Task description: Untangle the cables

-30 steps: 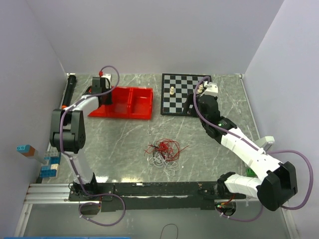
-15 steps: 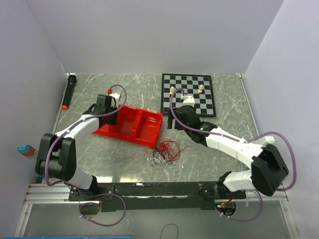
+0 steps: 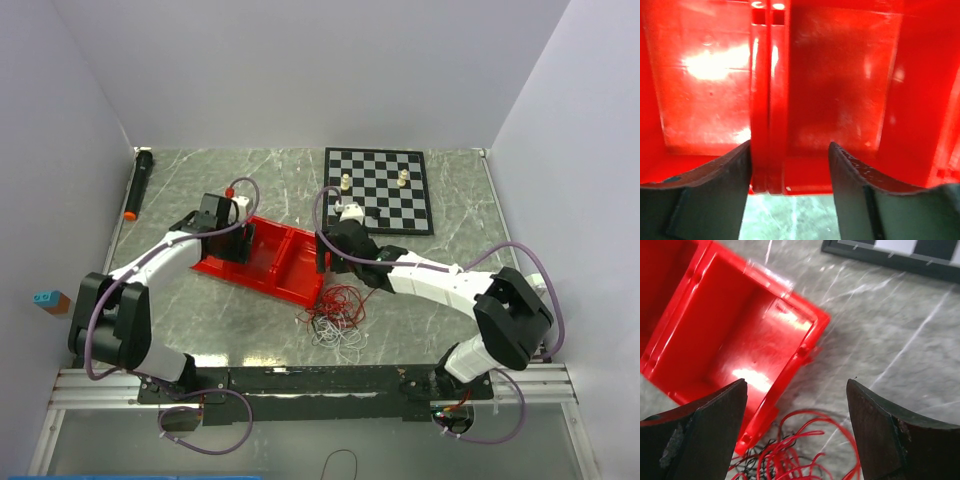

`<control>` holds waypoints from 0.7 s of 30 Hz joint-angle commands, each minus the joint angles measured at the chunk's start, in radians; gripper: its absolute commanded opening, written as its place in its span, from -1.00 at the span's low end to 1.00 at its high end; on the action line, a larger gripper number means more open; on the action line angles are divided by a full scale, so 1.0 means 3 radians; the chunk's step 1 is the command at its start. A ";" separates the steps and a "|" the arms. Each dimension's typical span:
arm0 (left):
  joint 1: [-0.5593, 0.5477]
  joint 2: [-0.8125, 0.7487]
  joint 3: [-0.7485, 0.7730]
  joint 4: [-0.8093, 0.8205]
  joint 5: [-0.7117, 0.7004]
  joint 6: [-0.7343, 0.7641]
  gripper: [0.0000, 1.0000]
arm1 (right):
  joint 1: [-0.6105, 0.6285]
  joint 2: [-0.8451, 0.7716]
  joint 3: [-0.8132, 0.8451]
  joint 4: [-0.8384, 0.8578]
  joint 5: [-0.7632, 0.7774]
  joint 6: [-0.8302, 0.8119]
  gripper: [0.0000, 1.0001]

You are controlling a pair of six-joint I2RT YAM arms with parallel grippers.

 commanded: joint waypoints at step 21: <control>0.1085 0.0063 0.0453 -0.0245 0.0377 0.0801 0.54 | -0.0441 0.0419 0.0472 -0.0352 0.0339 0.0053 -0.36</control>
